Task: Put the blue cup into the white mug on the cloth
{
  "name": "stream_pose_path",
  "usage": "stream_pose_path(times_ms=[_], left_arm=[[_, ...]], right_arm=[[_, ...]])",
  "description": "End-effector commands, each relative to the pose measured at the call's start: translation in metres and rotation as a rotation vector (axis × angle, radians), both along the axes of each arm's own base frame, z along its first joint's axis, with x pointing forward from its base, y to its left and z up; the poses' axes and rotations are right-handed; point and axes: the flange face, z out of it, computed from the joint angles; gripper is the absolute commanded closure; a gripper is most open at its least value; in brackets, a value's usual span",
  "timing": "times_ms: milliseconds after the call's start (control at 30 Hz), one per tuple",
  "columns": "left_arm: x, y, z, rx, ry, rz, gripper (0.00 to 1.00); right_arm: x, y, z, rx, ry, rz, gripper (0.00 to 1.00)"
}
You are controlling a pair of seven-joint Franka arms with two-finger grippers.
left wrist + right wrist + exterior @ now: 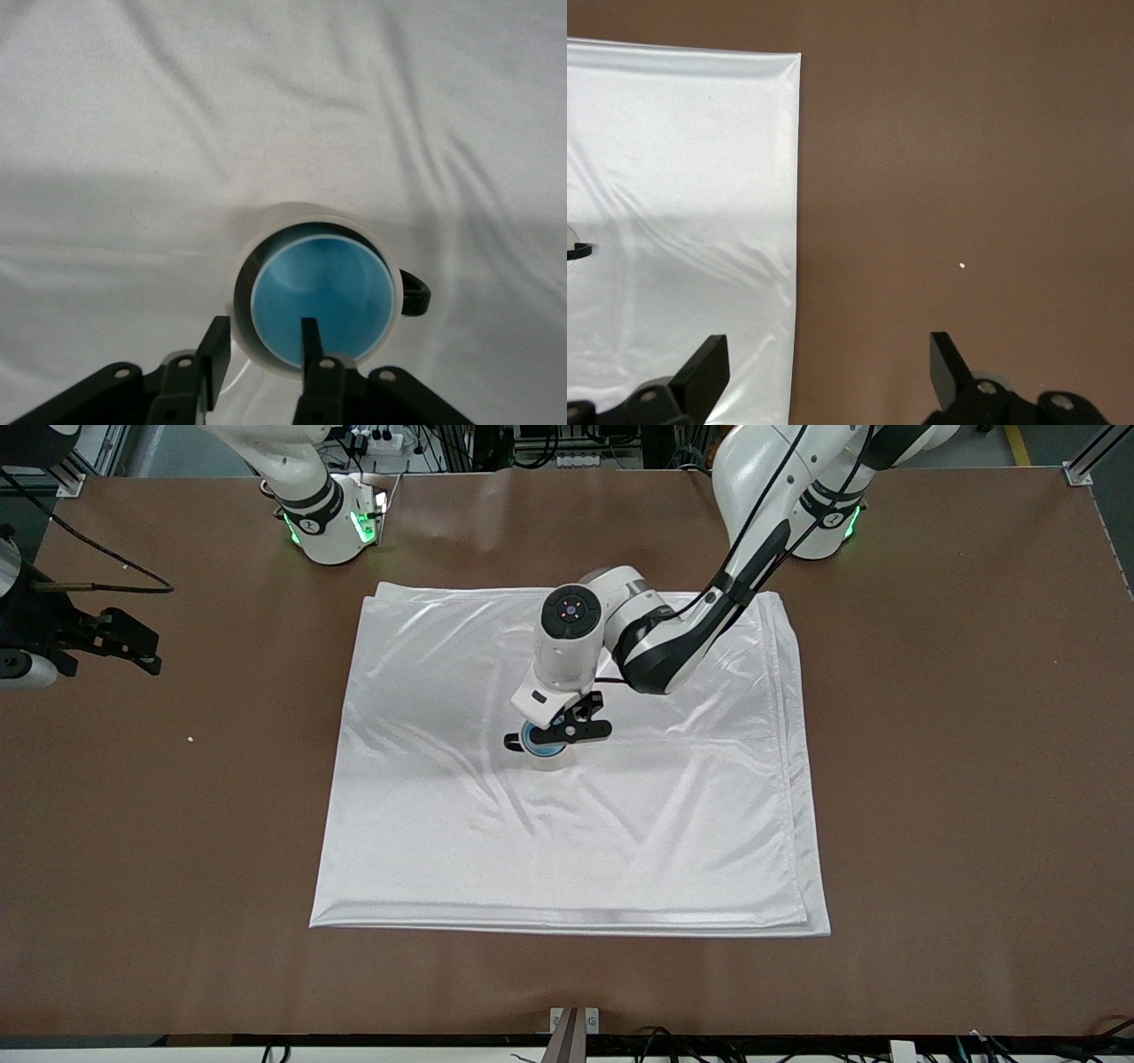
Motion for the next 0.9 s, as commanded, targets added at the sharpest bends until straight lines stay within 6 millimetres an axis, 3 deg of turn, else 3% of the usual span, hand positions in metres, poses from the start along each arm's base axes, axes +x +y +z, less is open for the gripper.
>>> stream_pose_path(times_ms=[0, 200, 433, 633, 867], left_arm=[[0.013, 0.004, 0.028, -0.005, -0.064, 0.017, 0.0], [0.025, 0.029, 0.103, 0.002, -0.125, 0.051, 0.0], [0.028, 0.076, 0.178, 0.074, -0.117, 0.094, 0.0], [0.039, 0.122, 0.224, 0.112, -0.129, 0.08, 0.0], [0.044, 0.184, 0.273, 0.17, -0.117, 0.017, 0.0]], right_arm=[[0.001, 0.0, 0.002, 0.016, -0.016, -0.023, 0.0], [0.003, 0.001, 0.005, 0.019, -0.046, -0.021, 0.0], [0.002, 0.006, 0.007, 0.015, -0.049, -0.012, 0.0], [0.0, -0.012, 0.001, 0.016, -0.036, -0.047, 0.0], [-0.001, -0.018, 0.001, 0.017, -0.032, -0.072, 0.0]])
